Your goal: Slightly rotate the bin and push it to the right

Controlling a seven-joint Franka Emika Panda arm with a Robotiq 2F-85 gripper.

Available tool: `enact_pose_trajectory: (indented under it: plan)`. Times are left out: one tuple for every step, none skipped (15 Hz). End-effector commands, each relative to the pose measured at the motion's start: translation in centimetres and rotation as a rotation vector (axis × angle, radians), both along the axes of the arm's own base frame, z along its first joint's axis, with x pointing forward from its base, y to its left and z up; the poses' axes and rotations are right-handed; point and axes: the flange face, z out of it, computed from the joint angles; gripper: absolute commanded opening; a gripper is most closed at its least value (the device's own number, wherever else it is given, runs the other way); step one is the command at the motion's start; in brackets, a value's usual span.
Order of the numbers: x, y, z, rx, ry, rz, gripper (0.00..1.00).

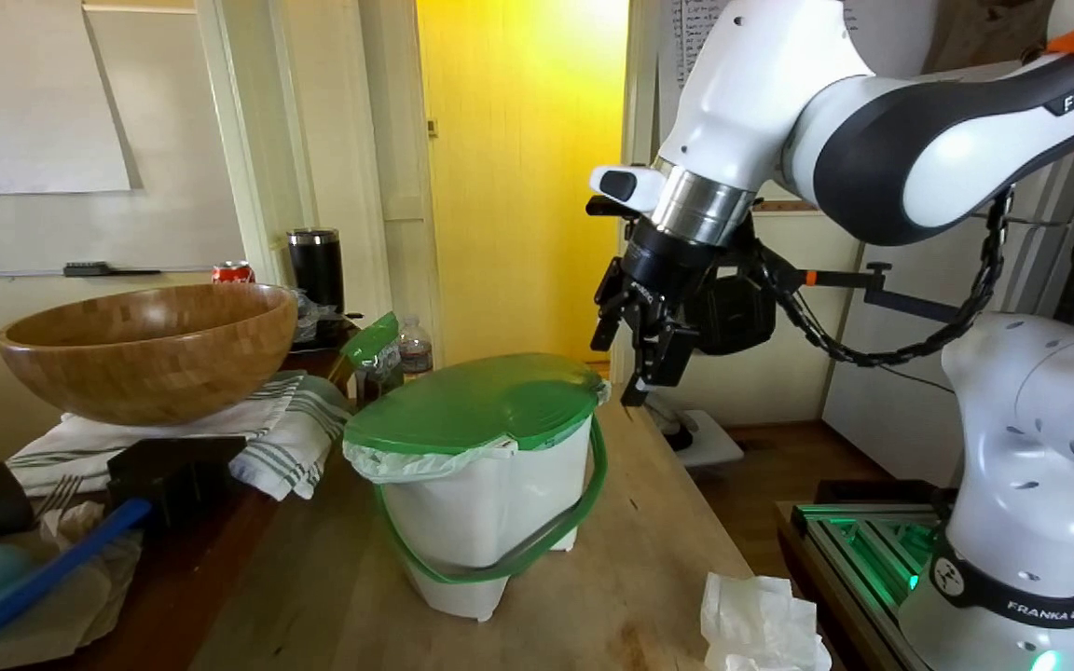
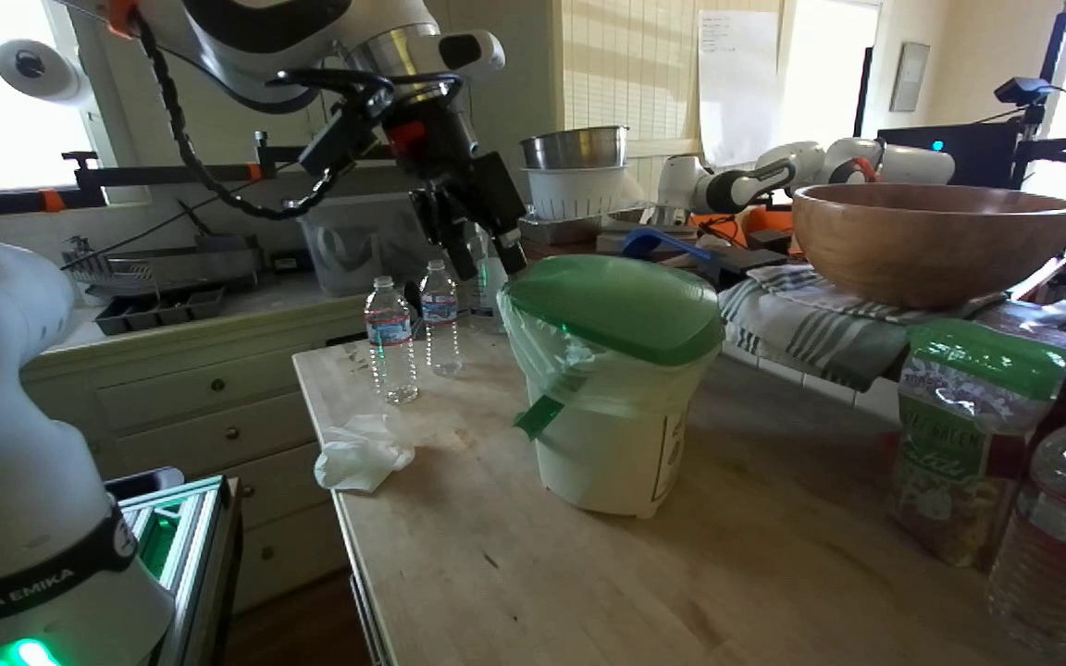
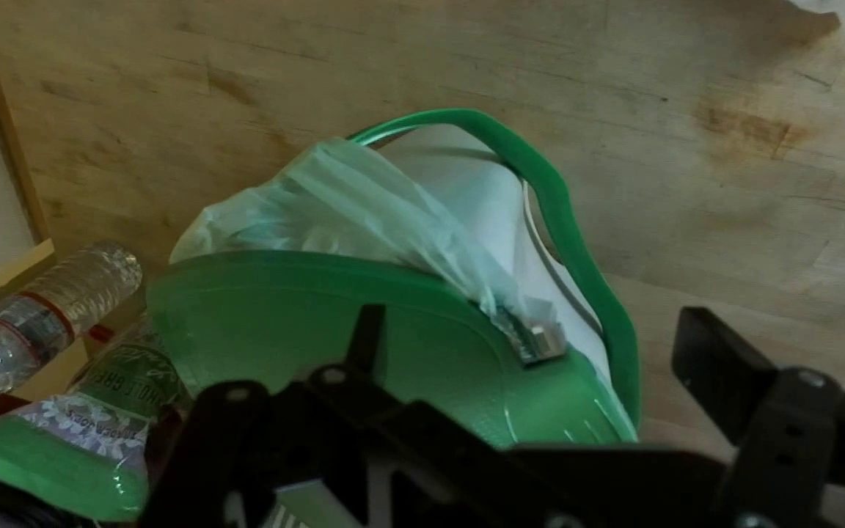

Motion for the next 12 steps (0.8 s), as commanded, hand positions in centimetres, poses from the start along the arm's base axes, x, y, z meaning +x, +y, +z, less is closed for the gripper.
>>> enact_pose_trajectory:
  plan:
    - [1.0, 0.4, -1.4, 0.000, -0.045, 0.020, 1.00]
    - [1.3, 0.6, -1.6, 0.009, -0.064, 0.024, 1.00]
    - [1.8, 0.9, -1.7, 0.021, -0.089, 0.026, 1.00]
    - [2.1, 1.2, -1.8, 0.027, -0.113, 0.030, 1.00]
    - [2.5, 1.9, -1.7, 0.039, -0.138, 0.026, 1.00]
    - [2.8, 2.3, -1.7, 0.046, -0.160, 0.017, 1.00]
    - [3.1, 3.0, -1.7, 0.058, -0.171, 0.008, 1.00]
    - [3.4, 3.6, -1.7, 0.060, -0.179, -0.007, 1.00]
    - [3.7, 4.2, -1.8, 0.061, -0.187, -0.016, 1.00]
    - [4.0, 4.7, -1.8, 0.066, -0.191, -0.026, 1.00]
    - [4.4, 5.2, -1.8, 0.074, -0.201, -0.042, 1.00]
    - [4.8, 5.8, -1.6, 0.084, -0.214, -0.069, 1.00]
